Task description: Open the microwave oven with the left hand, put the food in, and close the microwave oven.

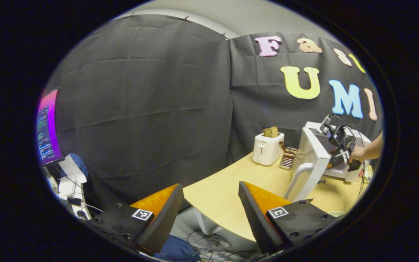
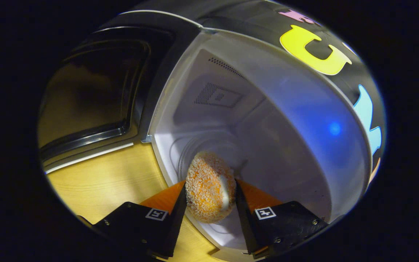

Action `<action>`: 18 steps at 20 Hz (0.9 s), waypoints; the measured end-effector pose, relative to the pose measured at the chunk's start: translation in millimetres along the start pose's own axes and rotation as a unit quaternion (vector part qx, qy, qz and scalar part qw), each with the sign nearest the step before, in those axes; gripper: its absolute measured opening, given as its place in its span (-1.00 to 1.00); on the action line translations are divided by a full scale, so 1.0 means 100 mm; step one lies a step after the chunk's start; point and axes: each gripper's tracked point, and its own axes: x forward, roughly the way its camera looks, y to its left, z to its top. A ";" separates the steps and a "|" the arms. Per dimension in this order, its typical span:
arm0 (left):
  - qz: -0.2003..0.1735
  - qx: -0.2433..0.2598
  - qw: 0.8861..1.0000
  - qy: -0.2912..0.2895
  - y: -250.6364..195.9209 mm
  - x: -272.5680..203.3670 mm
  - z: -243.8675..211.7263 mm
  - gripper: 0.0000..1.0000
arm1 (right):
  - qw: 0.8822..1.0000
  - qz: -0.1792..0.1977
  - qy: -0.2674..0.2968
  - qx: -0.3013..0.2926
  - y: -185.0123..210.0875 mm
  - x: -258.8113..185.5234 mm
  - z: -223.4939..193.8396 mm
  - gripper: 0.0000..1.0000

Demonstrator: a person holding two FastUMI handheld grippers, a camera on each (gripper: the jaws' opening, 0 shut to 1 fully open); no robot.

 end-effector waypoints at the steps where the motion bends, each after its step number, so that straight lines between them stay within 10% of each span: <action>1: 0.000 0.001 1.000 0.001 0.00 0.01 -0.01 1.00 | 1.000 -0.006 0.001 -0.009 -0.01 0.03 -0.01 0.44; 10: -0.027 0.002 1.000 -0.010 -0.15 0.13 0.06 0.97 | 1.000 -0.024 -0.006 -0.012 -0.02 -0.10 0.04 0.89; 18: -0.124 0.033 0.991 -0.028 -0.62 0.45 0.11 0.97 | 0.990 -0.060 -0.076 0.101 0.09 -1.40 -0.03 0.95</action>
